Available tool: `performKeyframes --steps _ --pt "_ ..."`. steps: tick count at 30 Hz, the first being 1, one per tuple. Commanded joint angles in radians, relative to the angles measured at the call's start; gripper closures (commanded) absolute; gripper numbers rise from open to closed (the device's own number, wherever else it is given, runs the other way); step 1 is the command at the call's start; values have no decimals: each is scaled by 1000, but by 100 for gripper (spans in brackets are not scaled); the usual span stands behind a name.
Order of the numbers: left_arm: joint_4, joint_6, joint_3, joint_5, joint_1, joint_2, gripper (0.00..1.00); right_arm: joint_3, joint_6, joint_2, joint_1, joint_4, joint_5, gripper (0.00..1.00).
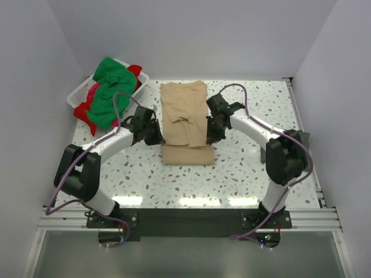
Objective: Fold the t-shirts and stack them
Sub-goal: Fold the tshirt
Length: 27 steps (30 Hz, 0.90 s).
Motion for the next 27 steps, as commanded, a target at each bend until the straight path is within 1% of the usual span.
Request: performKeyframes --steps 1,4,10,15,19,22,23,24,25,26,27 --pt "87 105 99 90 65 94 100 116 -38 77 -30 16 19 100" --pt "82 137 217 119 107 184 100 208 -41 148 -43 -4 19 100" --pt "76 166 355 154 166 311 100 379 -47 255 -74 -36 30 100" --pt "102 172 418 205 200 399 100 506 -46 353 -85 -64 33 100" --pt "99 189 487 257 212 471 100 566 -40 399 -93 -79 36 100" --pt "107 198 523 269 223 508 100 603 -32 430 -99 -90 45 100" --pt "108 200 532 274 226 516 97 611 -32 435 -99 -90 50 100" --pt "111 202 541 276 229 529 91 624 -29 438 -99 -93 53 100" --pt "110 205 558 282 235 534 82 631 -29 449 -102 -96 54 100" --pt "107 205 567 282 236 536 62 643 -27 455 -103 -102 53 98" --pt "101 206 573 279 240 534 55 673 -27 461 -108 -111 53 82"
